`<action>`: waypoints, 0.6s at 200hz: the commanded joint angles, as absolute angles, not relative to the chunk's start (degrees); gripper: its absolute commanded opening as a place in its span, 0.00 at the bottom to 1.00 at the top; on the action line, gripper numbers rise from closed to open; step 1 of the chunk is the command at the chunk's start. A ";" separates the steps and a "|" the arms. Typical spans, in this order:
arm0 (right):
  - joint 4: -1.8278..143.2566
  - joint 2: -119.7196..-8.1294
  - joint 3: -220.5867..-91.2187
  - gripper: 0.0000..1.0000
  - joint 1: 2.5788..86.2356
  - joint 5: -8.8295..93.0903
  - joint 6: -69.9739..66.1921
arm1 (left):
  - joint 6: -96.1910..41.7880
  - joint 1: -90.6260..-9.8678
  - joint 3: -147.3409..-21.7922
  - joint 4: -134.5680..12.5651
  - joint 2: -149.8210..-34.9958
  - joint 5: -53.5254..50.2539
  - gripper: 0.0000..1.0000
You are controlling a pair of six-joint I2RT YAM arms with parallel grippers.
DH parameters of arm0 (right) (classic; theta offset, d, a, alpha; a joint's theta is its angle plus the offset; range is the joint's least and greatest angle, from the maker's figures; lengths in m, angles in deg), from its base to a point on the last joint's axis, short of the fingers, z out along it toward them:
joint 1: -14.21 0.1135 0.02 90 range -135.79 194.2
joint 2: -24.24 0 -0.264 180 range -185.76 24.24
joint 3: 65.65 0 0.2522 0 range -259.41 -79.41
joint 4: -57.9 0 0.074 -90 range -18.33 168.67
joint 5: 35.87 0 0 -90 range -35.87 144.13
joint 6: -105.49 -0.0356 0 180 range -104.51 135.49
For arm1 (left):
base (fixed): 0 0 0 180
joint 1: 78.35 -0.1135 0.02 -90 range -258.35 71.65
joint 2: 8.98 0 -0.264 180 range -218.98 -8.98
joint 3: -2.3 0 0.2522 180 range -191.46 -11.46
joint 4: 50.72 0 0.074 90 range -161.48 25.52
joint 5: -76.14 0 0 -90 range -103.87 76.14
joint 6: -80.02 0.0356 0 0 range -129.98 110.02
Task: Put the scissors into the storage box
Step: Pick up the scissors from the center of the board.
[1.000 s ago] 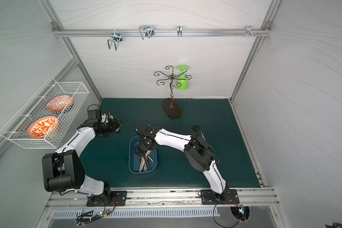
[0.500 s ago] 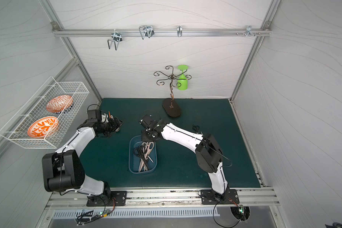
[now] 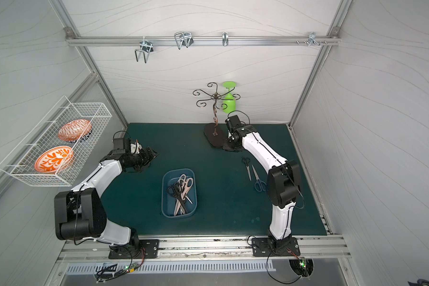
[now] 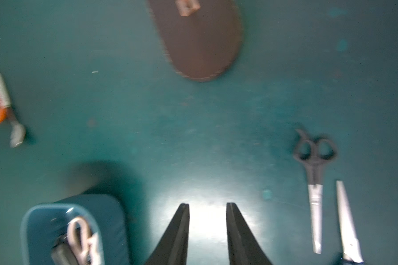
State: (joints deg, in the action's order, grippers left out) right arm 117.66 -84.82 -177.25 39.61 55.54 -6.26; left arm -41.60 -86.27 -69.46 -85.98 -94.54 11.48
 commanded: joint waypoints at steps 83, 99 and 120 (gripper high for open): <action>124.06 -99.89 -183.74 0.30 33.55 58.72 -0.09 | -40.21 -84.19 -70.09 -85.01 -94.41 11.35 0.89; 123.28 -99.98 -182.84 0.30 33.11 59.67 -0.35 | -40.22 -84.13 -70.25 -85.13 -94.71 11.38 0.89; 122.91 -100.70 -182.45 0.30 32.49 59.65 -0.46 | -40.31 -84.07 -70.29 -85.12 -94.93 11.54 0.89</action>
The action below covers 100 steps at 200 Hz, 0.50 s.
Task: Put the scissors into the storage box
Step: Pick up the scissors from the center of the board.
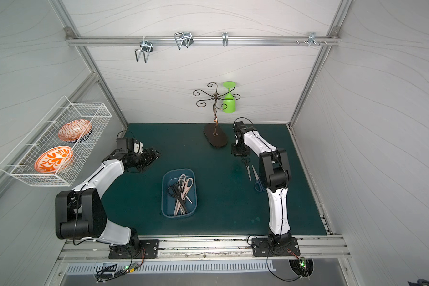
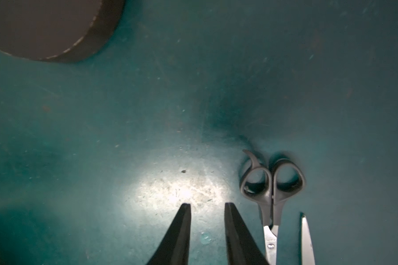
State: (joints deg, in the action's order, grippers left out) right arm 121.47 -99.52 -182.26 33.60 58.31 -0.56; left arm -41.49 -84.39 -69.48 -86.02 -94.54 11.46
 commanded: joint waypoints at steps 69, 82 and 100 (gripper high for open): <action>122.23 -101.98 -180.65 0.29 31.77 59.86 -1.83 | -40.13 -83.80 -70.35 -85.37 -95.03 11.31 0.89; 121.94 -102.19 -180.34 0.28 31.66 59.72 -1.82 | -40.12 -83.69 -70.35 -85.27 -95.11 11.24 0.89; 121.83 -102.48 -180.07 0.28 31.54 59.88 -1.93 | -39.97 -83.58 -70.35 -85.43 -95.11 11.10 0.89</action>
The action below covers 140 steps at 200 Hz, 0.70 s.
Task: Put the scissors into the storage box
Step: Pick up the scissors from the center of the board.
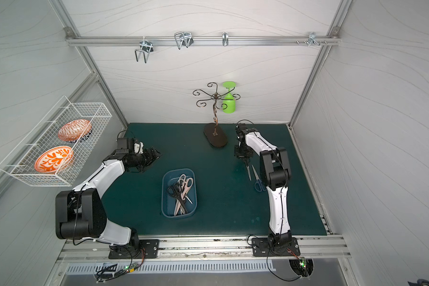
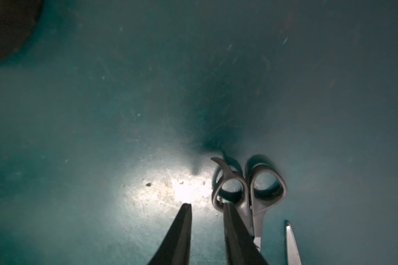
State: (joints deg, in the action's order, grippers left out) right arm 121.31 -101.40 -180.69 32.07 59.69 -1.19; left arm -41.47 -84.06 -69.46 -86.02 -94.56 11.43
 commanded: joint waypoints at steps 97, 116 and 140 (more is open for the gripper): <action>120.24 -104.46 -178.91 0.20 30.93 58.37 -0.79 | -39.86 -83.53 -70.41 -85.67 -95.37 10.75 0.89; 120.70 -105.27 -179.26 0.20 30.99 58.71 -0.51 | -39.82 -83.53 -70.43 -85.67 -95.38 10.73 0.89; 121.06 -105.93 -179.20 0.20 30.99 58.71 -0.41 | -39.78 -83.53 -70.44 -85.72 -95.46 10.63 0.89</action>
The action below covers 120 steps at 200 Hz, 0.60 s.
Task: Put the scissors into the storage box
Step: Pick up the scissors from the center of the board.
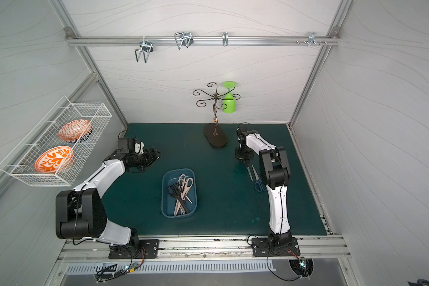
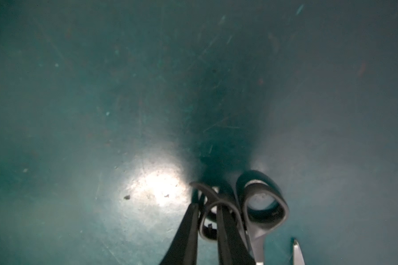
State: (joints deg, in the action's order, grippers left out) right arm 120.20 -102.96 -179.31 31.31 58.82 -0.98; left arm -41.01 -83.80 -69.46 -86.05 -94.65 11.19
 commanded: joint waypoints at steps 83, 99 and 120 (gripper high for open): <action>121.96 -106.21 -179.84 0.00 30.99 58.75 0.09 | -39.60 -83.53 -70.57 -85.98 -95.77 10.38 0.89; 122.80 -105.67 -180.69 0.00 31.08 57.86 -0.11 | -39.43 -83.53 -70.70 -86.15 -95.81 10.12 0.89; 123.54 -103.00 -181.28 0.00 32.04 56.21 -0.68 | -39.25 -83.53 -70.87 -86.47 -95.88 9.72 0.89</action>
State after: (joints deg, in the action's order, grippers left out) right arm 121.31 -103.31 -180.29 31.33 58.49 -0.58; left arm -40.22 -83.80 -69.48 -86.13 -95.04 10.56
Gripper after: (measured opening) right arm 0.070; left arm 0.886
